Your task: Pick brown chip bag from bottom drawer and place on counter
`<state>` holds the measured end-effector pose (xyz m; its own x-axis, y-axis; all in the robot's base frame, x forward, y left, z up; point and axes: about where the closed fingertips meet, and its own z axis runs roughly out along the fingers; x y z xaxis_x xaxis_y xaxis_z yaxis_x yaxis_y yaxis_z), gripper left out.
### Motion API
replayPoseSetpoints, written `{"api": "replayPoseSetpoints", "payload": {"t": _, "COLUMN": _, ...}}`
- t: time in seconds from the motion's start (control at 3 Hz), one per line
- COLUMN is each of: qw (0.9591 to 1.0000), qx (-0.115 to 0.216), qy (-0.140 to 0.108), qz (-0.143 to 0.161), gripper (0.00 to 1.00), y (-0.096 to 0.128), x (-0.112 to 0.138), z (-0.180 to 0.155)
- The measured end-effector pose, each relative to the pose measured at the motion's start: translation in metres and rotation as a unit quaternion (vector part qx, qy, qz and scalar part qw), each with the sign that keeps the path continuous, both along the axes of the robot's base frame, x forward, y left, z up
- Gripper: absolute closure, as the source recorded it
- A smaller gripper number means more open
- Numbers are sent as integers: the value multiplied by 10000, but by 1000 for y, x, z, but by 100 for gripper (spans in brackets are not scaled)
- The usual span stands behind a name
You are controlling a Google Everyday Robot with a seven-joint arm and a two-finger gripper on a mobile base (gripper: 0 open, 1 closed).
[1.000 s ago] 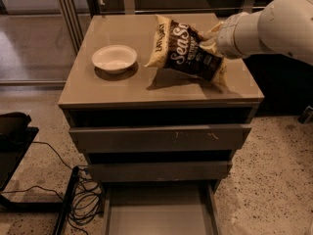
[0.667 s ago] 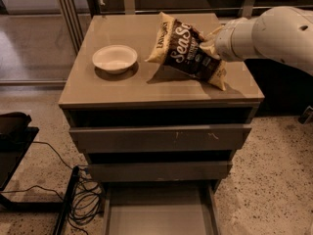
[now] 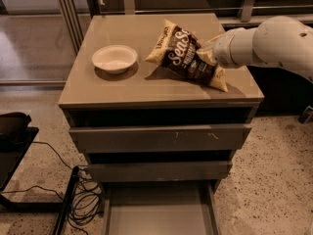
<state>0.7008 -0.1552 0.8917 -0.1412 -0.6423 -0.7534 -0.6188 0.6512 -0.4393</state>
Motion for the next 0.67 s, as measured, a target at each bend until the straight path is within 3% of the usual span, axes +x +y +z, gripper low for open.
{"api": "replayPoseSetpoints", "payload": {"t": 0.67, "qw": 10000, "qx": -1, "qy": 0, "qz": 1, "gripper": 35, "y": 0, "x": 0, "z": 0}}
